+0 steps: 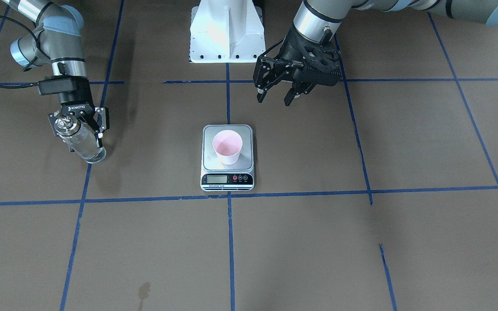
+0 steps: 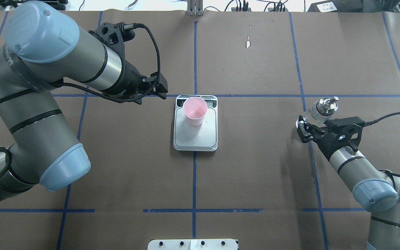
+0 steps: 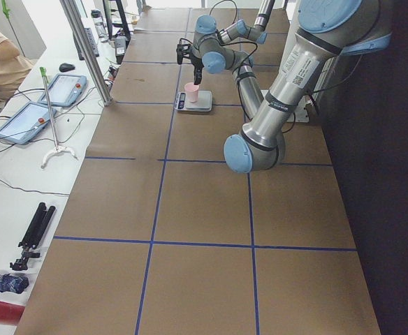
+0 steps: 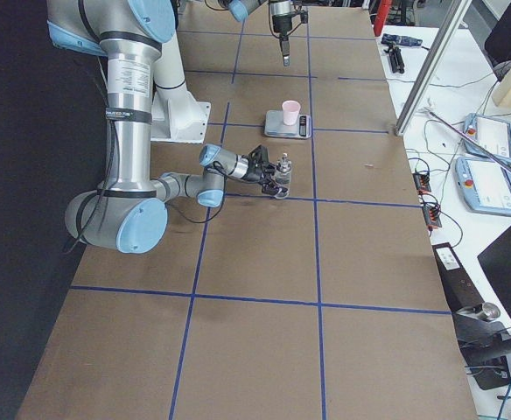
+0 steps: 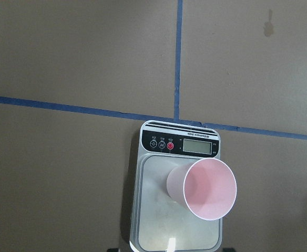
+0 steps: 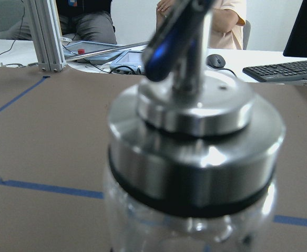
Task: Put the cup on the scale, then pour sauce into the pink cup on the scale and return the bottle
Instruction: 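Lift the glass bottle with the right gripper and raise it upward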
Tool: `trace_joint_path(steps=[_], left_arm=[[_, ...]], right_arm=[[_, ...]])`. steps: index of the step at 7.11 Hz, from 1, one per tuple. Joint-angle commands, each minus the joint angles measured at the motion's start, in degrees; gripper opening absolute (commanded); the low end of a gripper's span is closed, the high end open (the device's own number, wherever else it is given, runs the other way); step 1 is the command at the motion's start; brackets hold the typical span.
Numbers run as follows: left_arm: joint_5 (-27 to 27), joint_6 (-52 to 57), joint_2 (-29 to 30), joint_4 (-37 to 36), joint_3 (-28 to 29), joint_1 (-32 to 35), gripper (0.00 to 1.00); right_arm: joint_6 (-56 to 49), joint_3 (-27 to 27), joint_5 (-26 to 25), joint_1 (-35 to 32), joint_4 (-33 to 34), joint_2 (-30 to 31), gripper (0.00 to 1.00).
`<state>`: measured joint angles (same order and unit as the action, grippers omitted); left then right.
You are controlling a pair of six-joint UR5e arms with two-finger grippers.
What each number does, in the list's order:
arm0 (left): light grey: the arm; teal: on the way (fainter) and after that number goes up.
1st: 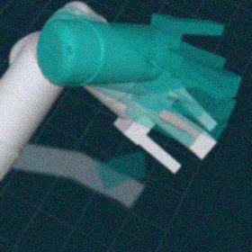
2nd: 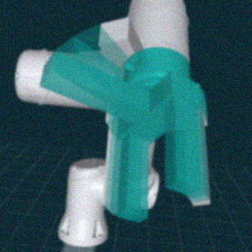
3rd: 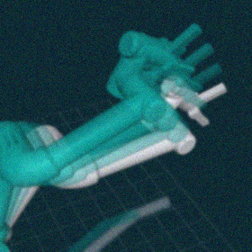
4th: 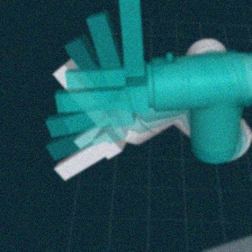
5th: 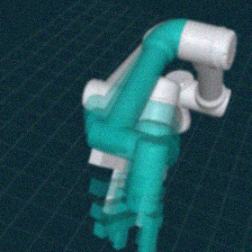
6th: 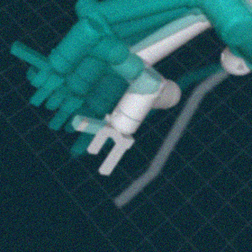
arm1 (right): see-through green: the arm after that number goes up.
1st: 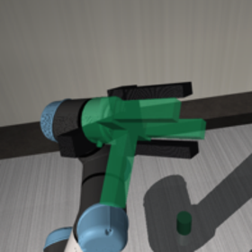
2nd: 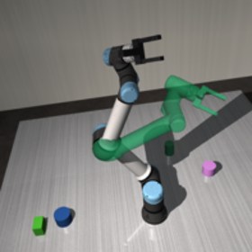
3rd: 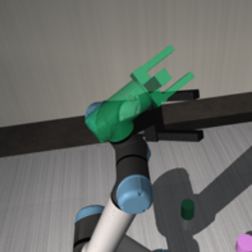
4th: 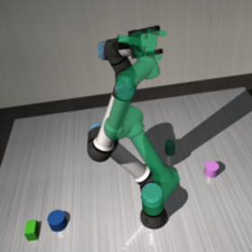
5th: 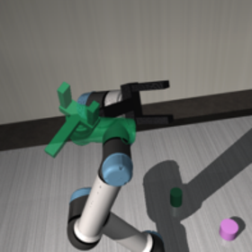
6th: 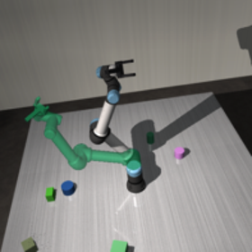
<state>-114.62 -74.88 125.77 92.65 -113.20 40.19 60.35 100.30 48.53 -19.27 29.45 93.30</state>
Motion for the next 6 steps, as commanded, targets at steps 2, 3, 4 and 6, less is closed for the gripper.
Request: trace_joint_path(steps=[2,3,4,6], left_arm=[[-0.3,0.4,-1.0,0.1,-2.3,3.4,0.7],[-0.3,0.5,-1.1,0.2,-2.2,5.5,0.68],[-0.3,2.6,-1.9,0.1,-2.1,6.2,0.68],[-0.4,3.9,-3.0,0.1,-2.0,7.4,0.68]], right_arm=[[-2.9,0.8,-1.6,-0.2,9.8,-7.2,0.0],[-3.2,1.7,-2.7,-0.1,20.5,-11.2,0.0],[-6.1,4.0,-3.3,-0.2,34.1,-17.8,0.0],[-6.1,6.3,-3.4,1.0,41.7,-22.2,0.0]])
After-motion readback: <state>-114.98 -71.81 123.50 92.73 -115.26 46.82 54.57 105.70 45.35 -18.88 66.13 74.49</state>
